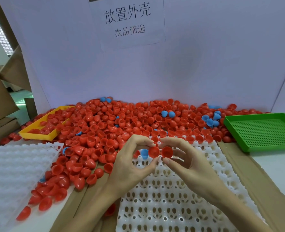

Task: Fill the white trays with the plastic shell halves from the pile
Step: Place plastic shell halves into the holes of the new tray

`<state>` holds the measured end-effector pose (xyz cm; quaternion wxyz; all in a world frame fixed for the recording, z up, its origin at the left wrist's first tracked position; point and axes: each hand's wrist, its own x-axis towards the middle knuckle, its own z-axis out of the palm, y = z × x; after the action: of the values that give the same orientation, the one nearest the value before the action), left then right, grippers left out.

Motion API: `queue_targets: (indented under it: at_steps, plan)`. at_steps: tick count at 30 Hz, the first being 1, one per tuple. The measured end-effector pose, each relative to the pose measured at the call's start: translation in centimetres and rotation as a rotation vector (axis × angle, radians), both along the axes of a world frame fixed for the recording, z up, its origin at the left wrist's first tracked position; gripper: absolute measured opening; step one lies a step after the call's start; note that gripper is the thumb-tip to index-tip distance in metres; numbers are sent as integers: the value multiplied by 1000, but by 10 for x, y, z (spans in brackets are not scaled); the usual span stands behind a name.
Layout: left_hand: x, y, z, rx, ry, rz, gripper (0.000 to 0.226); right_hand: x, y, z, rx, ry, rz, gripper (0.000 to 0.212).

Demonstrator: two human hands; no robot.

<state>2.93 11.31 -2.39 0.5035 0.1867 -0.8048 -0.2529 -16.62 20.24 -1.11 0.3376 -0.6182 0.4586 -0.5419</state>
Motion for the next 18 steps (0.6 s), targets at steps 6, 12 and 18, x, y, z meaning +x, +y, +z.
queue_targets:
  at_steps: [6, 12, 18]
  plan:
    - [1, 2, 0, 54, -1, -7, 44, 2, -1, 0, -41, 23, -37, 43]
    - [0, 3, -1, 179, -31, -8, 19, 3, -2, 0, -6, -71, -108, 27]
    - [-3, 4, 2, 342, -37, -59, 11, 4, -1, 0, 46, -5, -78, 17]
